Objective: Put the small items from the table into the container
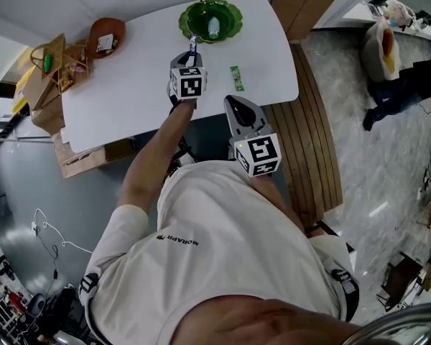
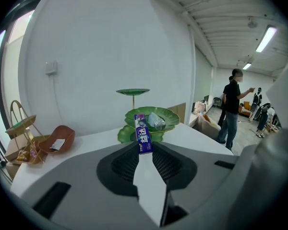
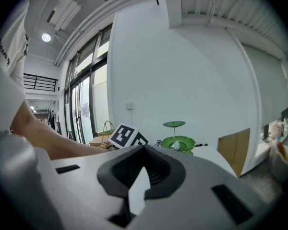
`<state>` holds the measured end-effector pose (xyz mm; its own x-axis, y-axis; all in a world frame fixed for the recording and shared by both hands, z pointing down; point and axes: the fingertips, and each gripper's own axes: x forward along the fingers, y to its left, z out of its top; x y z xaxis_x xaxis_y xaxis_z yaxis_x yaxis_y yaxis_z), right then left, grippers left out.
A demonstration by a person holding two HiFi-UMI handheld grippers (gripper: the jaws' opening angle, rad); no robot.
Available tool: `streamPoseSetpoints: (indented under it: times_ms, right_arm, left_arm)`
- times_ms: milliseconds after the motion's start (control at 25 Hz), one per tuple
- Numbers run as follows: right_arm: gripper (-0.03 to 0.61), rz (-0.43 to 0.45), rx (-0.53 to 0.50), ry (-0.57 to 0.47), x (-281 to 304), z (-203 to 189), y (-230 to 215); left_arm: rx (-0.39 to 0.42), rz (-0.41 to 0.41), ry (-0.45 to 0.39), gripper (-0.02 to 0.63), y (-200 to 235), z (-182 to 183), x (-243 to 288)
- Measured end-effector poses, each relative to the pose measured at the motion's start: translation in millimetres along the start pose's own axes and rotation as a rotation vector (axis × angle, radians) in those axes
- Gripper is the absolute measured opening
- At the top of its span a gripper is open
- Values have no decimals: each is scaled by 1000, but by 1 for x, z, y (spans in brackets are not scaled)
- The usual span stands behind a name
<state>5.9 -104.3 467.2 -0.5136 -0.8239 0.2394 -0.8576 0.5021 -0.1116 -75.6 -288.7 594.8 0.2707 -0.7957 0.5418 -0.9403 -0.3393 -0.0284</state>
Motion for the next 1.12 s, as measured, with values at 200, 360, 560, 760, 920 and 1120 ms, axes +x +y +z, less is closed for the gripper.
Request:
streamPoseSetpoints:
  times_ms: [200,360,560,760,920,1120]
  right_arm:
    - [5,-9,0,1,-1,0,-3]
    - [5,-15,0,5,-5,-2,-6]
    - [5,-20,0,4,-8,-2,-9]
    - [5,-18,0,8,-7,-5,-9]
    - [5,-19,1,8,-6,-5,-10]
    - [5,-22,5,7,-8,-6,-11]
  left_arm:
    - [12,-11,15,89,2,4,11]
    - [22,-23,24,89,-1,10,17]
    - [25,-32,39,89,-2,17,26]
    - [12,-25,64,89,3,17,39]
    - [24,-27,79,89,2,16,47]
    - [34,-38,97,89,-1,18,55]
